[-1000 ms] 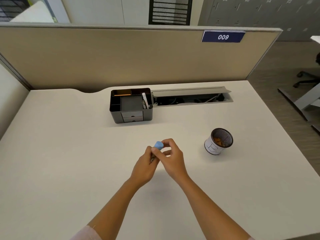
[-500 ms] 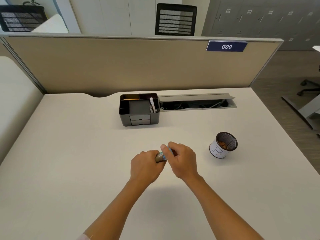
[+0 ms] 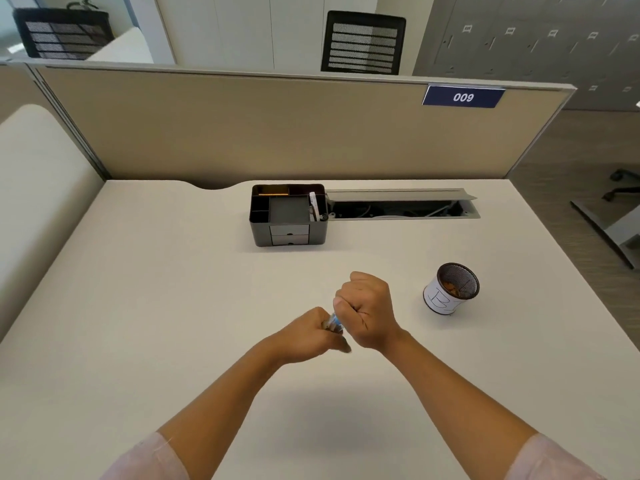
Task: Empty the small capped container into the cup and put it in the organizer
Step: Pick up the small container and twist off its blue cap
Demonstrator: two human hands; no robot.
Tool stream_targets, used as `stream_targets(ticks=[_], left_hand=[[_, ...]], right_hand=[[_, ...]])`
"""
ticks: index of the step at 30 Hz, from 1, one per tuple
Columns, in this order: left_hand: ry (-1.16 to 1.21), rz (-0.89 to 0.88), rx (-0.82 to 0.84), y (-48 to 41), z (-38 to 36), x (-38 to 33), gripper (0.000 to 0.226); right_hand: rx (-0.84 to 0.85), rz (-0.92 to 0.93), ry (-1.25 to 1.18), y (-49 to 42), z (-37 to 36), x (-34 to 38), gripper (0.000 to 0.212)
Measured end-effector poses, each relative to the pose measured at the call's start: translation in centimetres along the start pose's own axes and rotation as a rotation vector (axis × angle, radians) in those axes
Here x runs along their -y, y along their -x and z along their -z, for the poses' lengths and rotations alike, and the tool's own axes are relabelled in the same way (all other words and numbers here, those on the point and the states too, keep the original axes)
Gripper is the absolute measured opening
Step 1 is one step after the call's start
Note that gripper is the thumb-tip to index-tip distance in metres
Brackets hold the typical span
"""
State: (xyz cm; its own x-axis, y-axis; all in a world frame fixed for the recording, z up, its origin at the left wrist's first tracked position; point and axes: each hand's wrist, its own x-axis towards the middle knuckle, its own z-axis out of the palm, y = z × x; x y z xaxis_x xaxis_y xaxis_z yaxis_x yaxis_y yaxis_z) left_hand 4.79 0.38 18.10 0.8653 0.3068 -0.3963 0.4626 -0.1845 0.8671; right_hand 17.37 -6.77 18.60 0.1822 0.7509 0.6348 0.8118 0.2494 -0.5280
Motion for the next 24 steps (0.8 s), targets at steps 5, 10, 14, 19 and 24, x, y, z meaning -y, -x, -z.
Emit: stream_targets(ticks=[5, 10, 14, 19, 24], left_hand=[[0.012, -0.008, -0.066, 0.2, -0.1, 0.2, 0.042], [-0.094, 0.05, -0.278, 0.1, 0.4, 0.5, 0.05], [-0.125, 0.066, -0.416, 0.2, 0.6, 1.3, 0.045], [-0.05, 0.074, -0.448, 0.7, 0.7, 3.4, 0.029], [0.148, 0.034, -0.457, 1.2, 0.2, 5.3, 0.024]], right_hand=[[0.056, 0.069, 0.027, -0.7, 0.8, 0.4, 0.036], [0.018, -0.164, 0.062, -0.1, 0.7, -0.1, 0.04], [-0.004, -0.515, -0.247, 0.7, 0.3, 0.2, 0.031], [-0.014, -0.778, -0.454, 2.5, -1.2, -1.1, 0.019], [0.114, -0.941, -0.257, 5.0, -3.1, -3.1, 0.028]])
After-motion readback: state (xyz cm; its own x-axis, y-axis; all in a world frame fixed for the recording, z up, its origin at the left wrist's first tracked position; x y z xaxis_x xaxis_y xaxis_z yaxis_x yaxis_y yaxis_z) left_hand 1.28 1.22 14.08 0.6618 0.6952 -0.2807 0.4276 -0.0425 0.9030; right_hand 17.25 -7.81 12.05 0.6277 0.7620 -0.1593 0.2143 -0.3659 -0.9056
